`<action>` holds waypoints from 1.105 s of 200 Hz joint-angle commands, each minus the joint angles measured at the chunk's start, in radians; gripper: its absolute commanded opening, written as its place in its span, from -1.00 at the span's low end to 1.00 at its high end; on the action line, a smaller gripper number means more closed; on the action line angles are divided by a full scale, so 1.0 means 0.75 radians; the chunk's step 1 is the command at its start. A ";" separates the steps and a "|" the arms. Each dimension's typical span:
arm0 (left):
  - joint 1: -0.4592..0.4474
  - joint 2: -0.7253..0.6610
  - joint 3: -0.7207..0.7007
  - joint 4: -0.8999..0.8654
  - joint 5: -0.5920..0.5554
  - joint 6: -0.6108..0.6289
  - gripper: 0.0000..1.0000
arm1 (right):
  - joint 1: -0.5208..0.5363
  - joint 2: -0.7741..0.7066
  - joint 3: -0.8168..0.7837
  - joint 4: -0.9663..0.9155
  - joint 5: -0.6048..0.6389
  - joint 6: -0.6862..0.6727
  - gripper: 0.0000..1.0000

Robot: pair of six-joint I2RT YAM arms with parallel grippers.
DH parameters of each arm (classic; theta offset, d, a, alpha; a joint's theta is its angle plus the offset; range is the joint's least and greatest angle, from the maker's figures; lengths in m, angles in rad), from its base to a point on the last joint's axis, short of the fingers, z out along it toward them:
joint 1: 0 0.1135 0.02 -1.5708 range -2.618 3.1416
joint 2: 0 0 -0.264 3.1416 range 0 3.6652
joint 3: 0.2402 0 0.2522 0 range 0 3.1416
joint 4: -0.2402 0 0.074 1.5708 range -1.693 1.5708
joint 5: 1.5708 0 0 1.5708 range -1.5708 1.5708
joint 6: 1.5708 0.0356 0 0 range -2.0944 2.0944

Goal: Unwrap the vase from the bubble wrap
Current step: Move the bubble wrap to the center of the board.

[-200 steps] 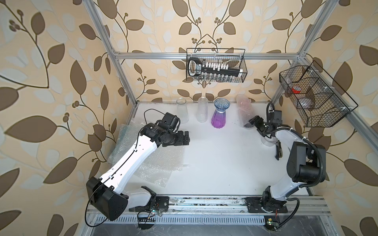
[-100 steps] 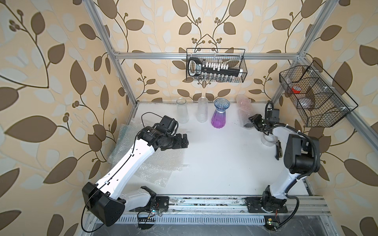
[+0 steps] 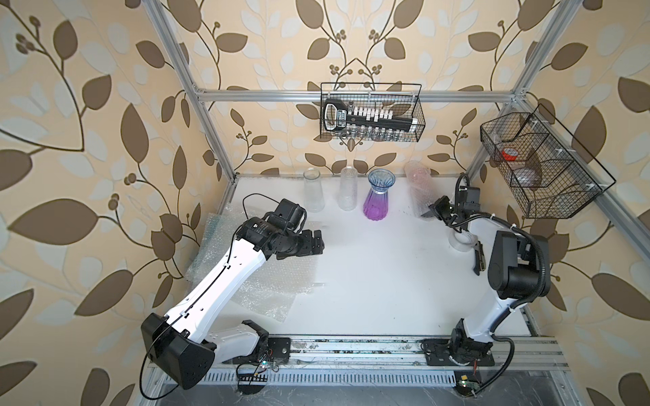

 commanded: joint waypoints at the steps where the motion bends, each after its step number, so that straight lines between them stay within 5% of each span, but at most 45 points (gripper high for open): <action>1: -0.003 -0.003 -0.013 0.004 0.014 -0.005 0.98 | 0.008 -0.094 -0.066 0.014 0.041 0.016 -0.92; 62: -0.003 -0.019 -0.067 0.017 0.022 -0.001 0.98 | 0.082 -0.330 -0.269 -0.021 0.052 0.022 -1.00; 128: -0.004 0.003 -0.115 0.082 0.065 0.027 0.98 | 0.270 -0.824 -0.589 -0.302 0.151 0.102 -1.00; 221: -0.005 0.155 -0.074 0.215 0.236 0.007 0.98 | 0.749 -1.253 -0.762 -0.699 0.229 0.305 -0.97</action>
